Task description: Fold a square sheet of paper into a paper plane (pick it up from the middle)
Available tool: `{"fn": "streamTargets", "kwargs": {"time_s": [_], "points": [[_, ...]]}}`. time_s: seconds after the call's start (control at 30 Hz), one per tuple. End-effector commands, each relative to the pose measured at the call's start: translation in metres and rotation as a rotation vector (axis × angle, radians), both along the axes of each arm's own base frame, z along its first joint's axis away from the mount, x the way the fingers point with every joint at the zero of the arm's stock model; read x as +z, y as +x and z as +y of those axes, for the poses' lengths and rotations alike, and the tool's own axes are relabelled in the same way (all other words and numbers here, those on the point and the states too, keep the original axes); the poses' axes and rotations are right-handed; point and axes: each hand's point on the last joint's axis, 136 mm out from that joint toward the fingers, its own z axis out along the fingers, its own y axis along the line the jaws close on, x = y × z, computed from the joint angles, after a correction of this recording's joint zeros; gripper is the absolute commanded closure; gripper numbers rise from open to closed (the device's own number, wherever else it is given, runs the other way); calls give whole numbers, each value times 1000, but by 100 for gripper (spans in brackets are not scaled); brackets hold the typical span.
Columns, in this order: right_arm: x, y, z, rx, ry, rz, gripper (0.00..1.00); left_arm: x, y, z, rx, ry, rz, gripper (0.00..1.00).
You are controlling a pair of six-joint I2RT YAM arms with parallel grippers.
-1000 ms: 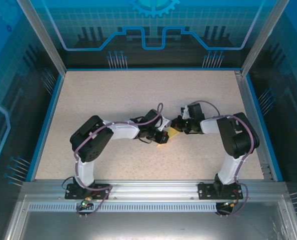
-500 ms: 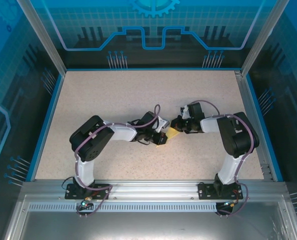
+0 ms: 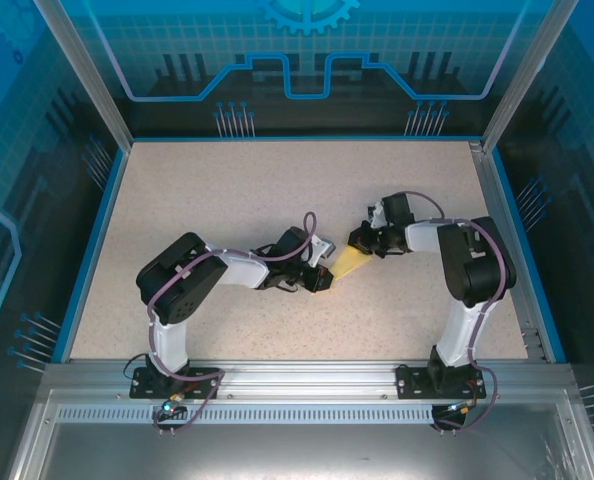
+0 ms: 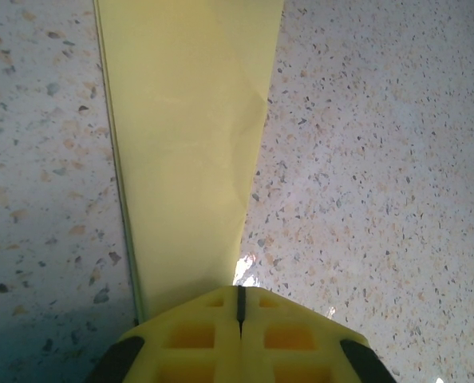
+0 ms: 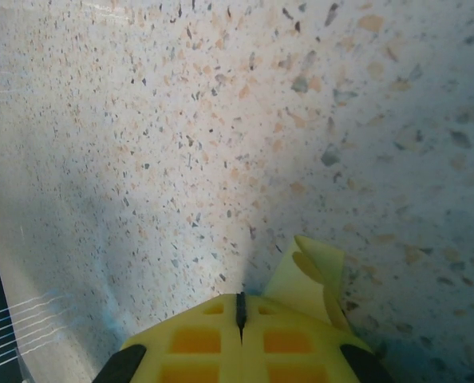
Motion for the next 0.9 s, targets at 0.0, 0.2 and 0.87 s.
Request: {"fn": "streamTargets", "kwargs": {"time_s": [0.0, 0.2, 0.87], "points": [[-13, 16, -24, -59, -76, 0, 100, -58, -57, 44, -11, 194, 253, 100], [-8, 29, -39, -100, -69, -12, 100, -57, -60, 44, -18, 185, 261, 100], [55, -34, -38, -4, -38, -85, 91, 31, -39, -10, -87, 30, 160, 93]]}}
